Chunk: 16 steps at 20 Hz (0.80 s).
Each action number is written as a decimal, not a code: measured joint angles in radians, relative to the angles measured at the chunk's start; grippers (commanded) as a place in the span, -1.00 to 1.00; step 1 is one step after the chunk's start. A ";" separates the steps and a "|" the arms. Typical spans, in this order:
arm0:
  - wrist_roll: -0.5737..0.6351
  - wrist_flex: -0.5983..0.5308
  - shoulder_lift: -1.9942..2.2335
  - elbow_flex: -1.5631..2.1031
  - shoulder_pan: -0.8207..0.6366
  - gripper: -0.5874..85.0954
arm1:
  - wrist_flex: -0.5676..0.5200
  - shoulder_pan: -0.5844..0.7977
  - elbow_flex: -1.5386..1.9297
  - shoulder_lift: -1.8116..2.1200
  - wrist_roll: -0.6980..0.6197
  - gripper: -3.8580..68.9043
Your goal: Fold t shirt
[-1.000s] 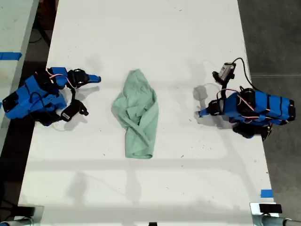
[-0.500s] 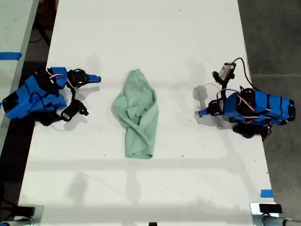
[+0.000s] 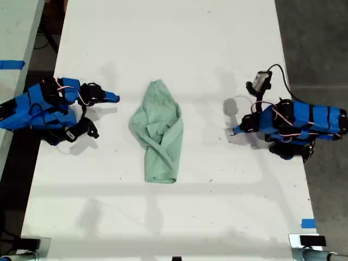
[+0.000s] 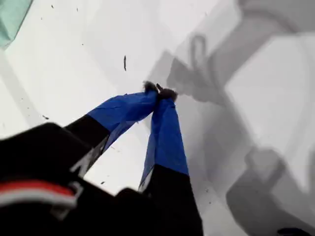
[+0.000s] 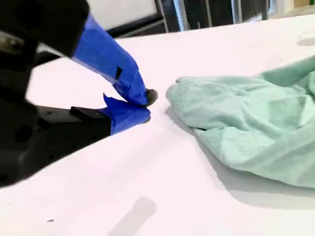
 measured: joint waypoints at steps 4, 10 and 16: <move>-0.316 0.086 -0.706 -0.560 0.298 -0.62 | 0.043 -0.202 -0.686 -0.870 0.126 -0.60; -0.529 0.296 -1.565 -1.348 0.706 -0.43 | 0.152 -0.396 -1.575 -1.726 0.133 -0.26; -0.591 0.370 -1.967 -1.717 0.798 -0.44 | 0.118 -0.454 -1.882 -1.996 0.118 -0.22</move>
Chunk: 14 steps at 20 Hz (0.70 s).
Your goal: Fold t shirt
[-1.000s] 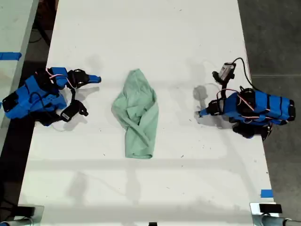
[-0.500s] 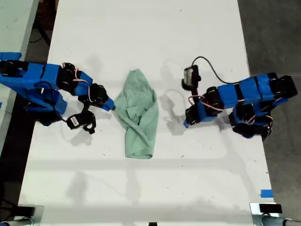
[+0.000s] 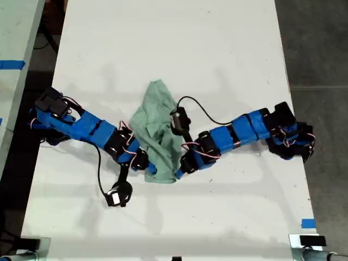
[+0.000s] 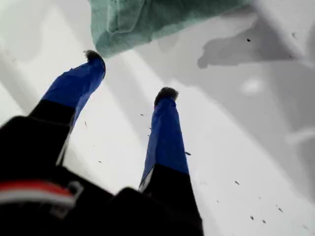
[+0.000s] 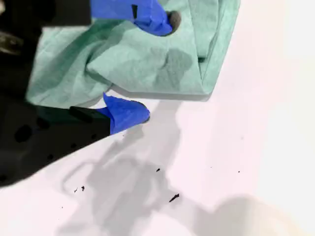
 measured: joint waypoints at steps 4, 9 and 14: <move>0.069 -0.006 -0.193 -0.132 -0.021 -0.50 | -0.100 -0.005 -0.069 -0.101 -0.051 -0.18; 0.086 -0.023 -0.222 -0.163 -0.044 -0.99 | -0.184 -0.005 -0.078 -0.158 -0.092 -0.86; 0.123 -0.072 -0.225 -0.163 -0.044 -0.99 | -0.284 -0.006 -0.080 -0.216 -0.112 -0.86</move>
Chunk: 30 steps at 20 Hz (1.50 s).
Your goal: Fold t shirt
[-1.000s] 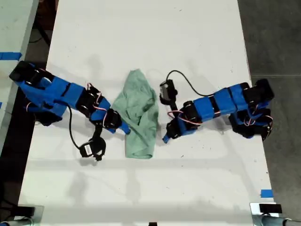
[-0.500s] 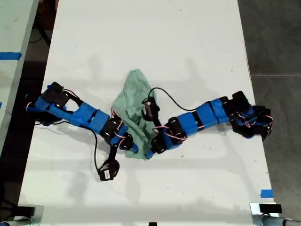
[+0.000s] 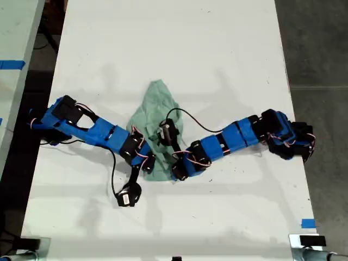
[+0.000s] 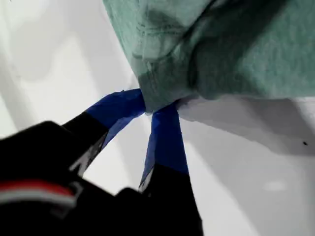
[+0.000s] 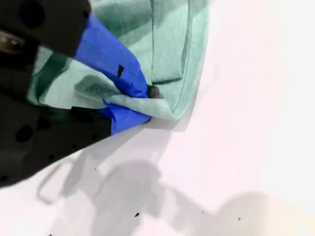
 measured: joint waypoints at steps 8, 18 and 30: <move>0.060 -0.058 0.000 -0.071 0.100 -0.99 | -0.028 -0.109 -0.064 -0.012 -0.003 -0.86; 0.144 0.133 0.383 0.021 0.080 -0.99 | -0.097 -0.063 -0.066 0.282 -0.359 -0.86; 0.591 0.308 1.058 0.416 -0.767 -0.50 | 0.235 0.600 -0.064 0.488 -0.537 0.11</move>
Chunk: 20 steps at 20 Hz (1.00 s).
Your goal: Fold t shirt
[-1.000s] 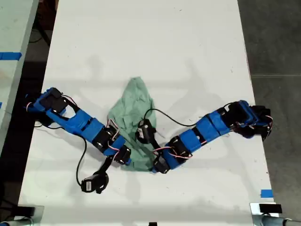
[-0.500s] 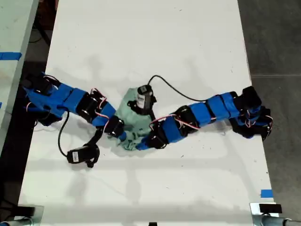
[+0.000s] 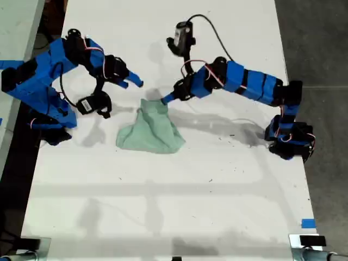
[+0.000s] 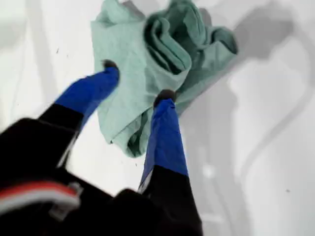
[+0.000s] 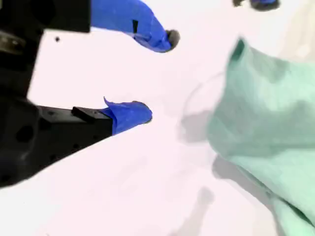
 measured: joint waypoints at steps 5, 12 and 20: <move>0.110 0.008 0.129 -0.089 -0.106 -0.99 | 0.158 0.120 0.095 0.359 -0.025 -0.86; 0.092 -0.413 0.575 0.686 -0.135 -0.99 | -0.091 0.052 1.154 1.111 0.091 -0.87; 0.184 -0.733 1.304 1.672 -0.190 -0.99 | -0.367 -0.035 2.210 1.825 0.146 -0.87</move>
